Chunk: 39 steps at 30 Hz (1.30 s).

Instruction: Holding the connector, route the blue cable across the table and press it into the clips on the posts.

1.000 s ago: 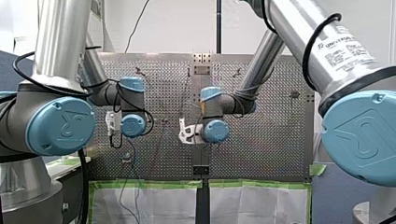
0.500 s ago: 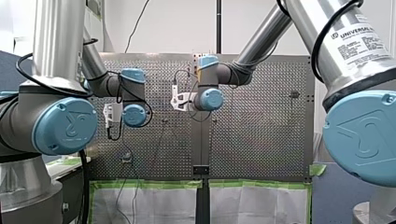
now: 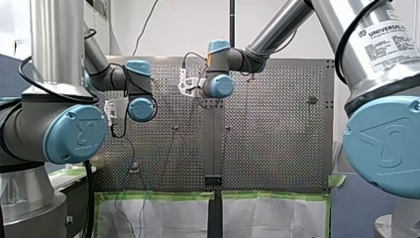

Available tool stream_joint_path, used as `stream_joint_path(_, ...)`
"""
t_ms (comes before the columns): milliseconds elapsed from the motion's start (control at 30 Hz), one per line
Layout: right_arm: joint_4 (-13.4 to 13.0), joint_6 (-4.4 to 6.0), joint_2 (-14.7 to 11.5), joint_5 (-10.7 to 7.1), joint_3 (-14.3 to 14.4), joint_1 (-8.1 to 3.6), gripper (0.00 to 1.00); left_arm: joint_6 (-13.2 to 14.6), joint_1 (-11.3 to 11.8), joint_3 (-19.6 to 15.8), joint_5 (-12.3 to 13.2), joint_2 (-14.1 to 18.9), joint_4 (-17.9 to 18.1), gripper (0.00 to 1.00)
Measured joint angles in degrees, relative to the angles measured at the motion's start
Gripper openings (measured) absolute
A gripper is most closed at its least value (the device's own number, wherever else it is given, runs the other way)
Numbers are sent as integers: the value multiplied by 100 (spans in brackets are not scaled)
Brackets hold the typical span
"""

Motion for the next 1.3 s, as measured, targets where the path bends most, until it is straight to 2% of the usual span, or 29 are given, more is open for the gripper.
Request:
stream_joint_path(200,119,36,106,-10,-210,47,0,-113,133,301,8,157,-310,0)
stream_joint_path(300,209,88,124,-17,-353,62,0,-147,192,449,61,212,-501,0)
stream_joint_path(633,716,201,137,-94,-923,71,0,-208,371,860,227,253,-898,0)
stream_joint_path(733,820,235,142,-106,-1096,66,0,-218,425,974,238,268,-970,0)
stream_joint_path(933,885,396,163,-183,-1431,29,0,-253,548,1177,336,270,-1058,0)
stream_joint_path(1033,909,443,200,-204,-1563,15,0,-278,611,1282,390,272,-1096,0)
stream_joint_path(1300,1032,477,474,-212,-1847,4,0,-329,707,1420,551,272,-1136,0)
